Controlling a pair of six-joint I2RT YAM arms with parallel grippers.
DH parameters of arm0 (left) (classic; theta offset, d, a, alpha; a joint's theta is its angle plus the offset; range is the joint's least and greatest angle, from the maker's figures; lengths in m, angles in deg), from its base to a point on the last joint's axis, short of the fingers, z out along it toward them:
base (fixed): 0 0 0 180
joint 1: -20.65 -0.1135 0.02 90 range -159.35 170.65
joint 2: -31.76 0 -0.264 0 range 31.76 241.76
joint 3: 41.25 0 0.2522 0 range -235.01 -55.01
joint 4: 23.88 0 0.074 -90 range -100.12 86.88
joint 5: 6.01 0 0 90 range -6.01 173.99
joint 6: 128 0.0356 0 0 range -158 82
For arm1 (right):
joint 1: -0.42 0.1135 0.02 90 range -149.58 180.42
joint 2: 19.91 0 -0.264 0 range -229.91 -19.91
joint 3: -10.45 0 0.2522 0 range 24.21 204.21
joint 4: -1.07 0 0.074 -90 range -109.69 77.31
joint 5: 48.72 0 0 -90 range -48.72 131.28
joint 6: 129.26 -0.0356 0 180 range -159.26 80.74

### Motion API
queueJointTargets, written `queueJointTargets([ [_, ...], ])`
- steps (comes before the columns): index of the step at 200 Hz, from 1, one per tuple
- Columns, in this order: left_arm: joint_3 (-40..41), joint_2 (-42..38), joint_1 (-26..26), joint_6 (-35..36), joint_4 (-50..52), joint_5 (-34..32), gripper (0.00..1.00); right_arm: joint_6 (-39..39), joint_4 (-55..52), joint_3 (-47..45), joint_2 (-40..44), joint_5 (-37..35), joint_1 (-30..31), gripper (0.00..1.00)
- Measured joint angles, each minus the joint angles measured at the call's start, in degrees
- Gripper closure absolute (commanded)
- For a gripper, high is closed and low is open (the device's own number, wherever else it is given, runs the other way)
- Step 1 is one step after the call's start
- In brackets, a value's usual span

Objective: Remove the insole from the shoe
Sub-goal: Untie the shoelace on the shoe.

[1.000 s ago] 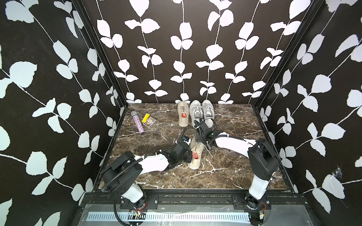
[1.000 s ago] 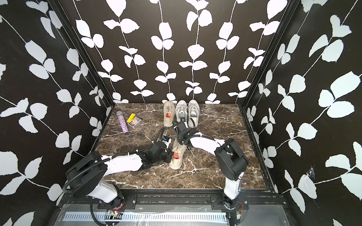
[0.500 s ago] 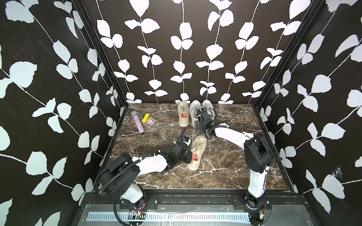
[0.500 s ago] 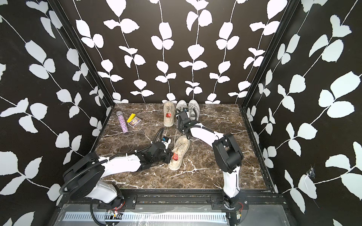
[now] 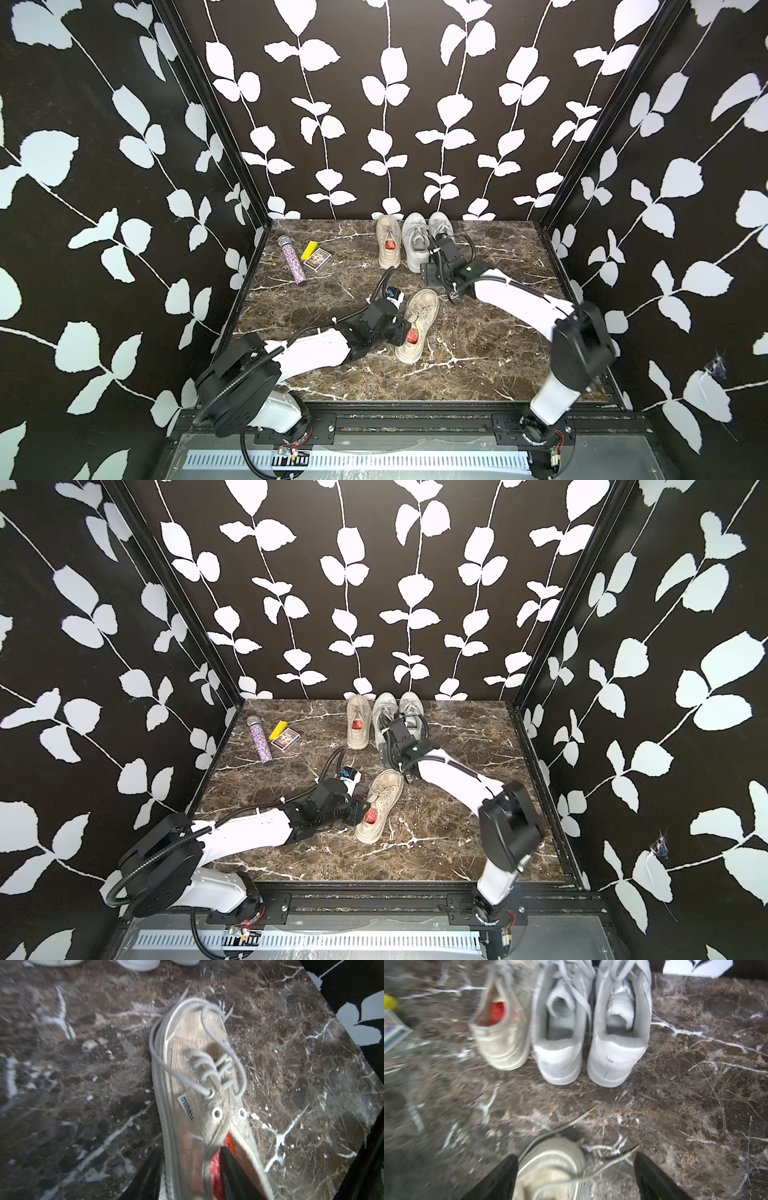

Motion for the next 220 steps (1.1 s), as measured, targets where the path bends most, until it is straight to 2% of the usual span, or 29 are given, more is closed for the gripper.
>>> queueJointTargets([
  [45, -4.79, 1.66, -0.02, 3.78, 2.23, -2.08, 0.52, -3.61, -2.58, -10.36, 9.29, 2.71, 6.64, 0.23],
  [83, -5.11, 3.85, -0.04, 4.55, 2.29, -1.95, 0.52, -7.32, -3.74, -14.99, 9.70, 6.19, 9.66, 0.27],
  [128, -5.14, 5.62, -0.04, 4.35, 1.75, -0.92, 0.52, -9.92, -2.27, -15.41, 9.42, 9.40, 12.24, 0.31],
  [170, -5.18, 6.49, -0.13, 3.89, 1.53, -0.61, 0.52, -11.02, -1.70, -15.41, 6.47, 10.56, 12.33, 0.41],
  [220, -5.18, 6.80, -0.13, 3.58, 0.33, -0.37, 0.65, -11.47, -1.42, -15.41, 5.51, 10.62, 12.33, 0.59],
])
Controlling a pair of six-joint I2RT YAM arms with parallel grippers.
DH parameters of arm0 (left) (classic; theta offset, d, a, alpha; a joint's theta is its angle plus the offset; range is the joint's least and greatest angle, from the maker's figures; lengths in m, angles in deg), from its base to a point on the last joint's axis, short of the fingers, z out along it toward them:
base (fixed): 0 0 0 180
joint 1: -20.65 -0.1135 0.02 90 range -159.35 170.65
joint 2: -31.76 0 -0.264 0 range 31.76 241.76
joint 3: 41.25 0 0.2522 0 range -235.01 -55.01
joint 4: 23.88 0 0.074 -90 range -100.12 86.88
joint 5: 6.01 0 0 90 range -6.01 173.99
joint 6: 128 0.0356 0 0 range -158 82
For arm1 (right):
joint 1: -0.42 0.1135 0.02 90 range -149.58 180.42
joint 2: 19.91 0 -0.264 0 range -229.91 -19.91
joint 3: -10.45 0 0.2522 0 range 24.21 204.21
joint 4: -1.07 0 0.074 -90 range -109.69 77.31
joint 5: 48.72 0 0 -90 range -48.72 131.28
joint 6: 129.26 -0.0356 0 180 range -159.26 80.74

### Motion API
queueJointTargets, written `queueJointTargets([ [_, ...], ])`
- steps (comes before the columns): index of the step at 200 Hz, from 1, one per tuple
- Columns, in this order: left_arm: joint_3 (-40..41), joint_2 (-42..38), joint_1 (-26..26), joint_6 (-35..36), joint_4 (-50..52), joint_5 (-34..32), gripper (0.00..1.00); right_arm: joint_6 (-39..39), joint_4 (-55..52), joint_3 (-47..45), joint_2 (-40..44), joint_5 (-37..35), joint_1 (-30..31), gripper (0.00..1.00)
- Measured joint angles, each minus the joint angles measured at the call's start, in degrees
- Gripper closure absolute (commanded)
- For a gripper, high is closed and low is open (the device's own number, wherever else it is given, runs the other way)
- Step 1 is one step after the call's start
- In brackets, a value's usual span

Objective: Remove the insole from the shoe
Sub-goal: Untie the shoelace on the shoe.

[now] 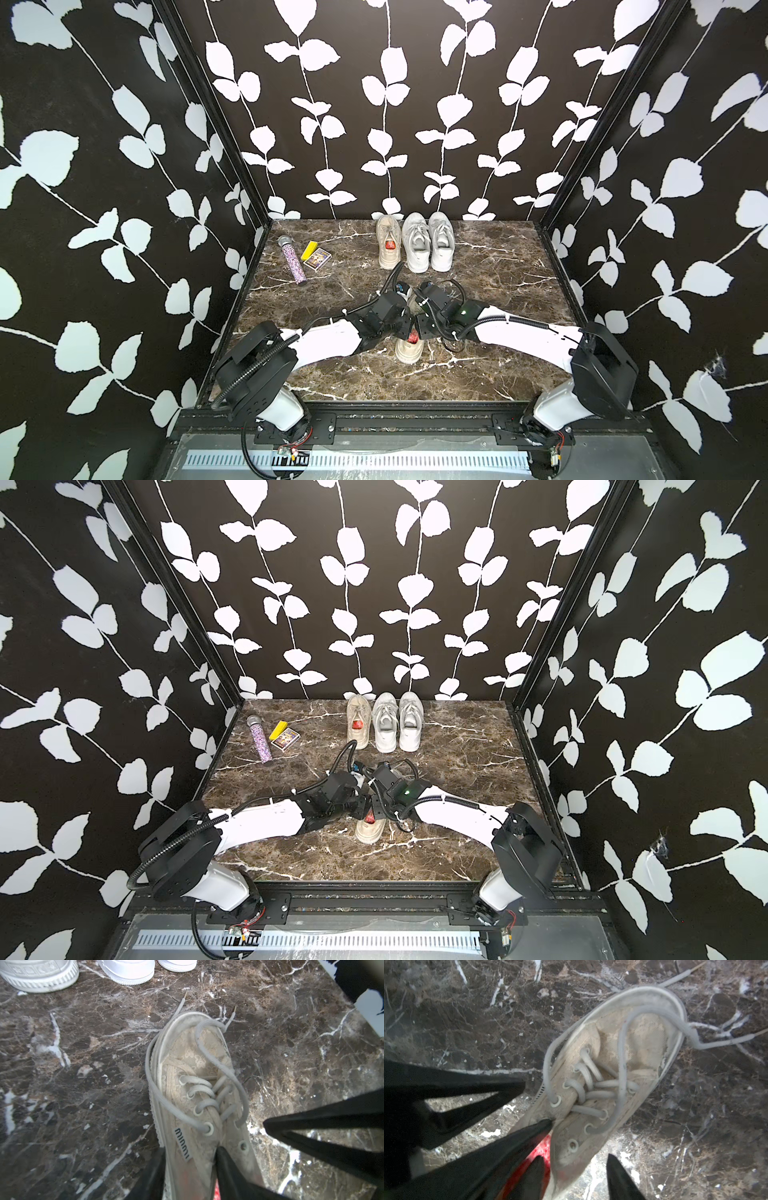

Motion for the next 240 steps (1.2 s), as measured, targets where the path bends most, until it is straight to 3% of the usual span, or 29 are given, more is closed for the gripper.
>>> queueJointTargets([
  [58, 0.00, 0.50, 0.02, -0.33, -0.72, 0.72, 0.81, 0.17, 0.52, 0.02, -2.69, 0.39, 0.07, 0.71],
  [103, -0.02, 0.87, 0.00, -1.03, -0.76, 0.74, 1.00, 0.48, -0.79, 0.15, -2.69, -1.55, 0.20, 0.91],
  [128, 0.35, 0.81, -0.22, -1.73, -1.73, 0.68, 1.00, 0.87, -1.31, 0.15, -2.67, -3.43, 0.31, 0.99],
  [182, 5.07, -1.95, -3.02, -6.01, -6.67, 0.83, 1.00, 0.46, -0.61, -1.29, 0.11, -4.31, -2.08, 1.00],
  [240, 10.01, -4.46, -3.52, -11.76, -12.50, 2.56, 1.00, -4.42, 8.00, -10.73, 6.12, 5.66, -10.64, 1.00],
])
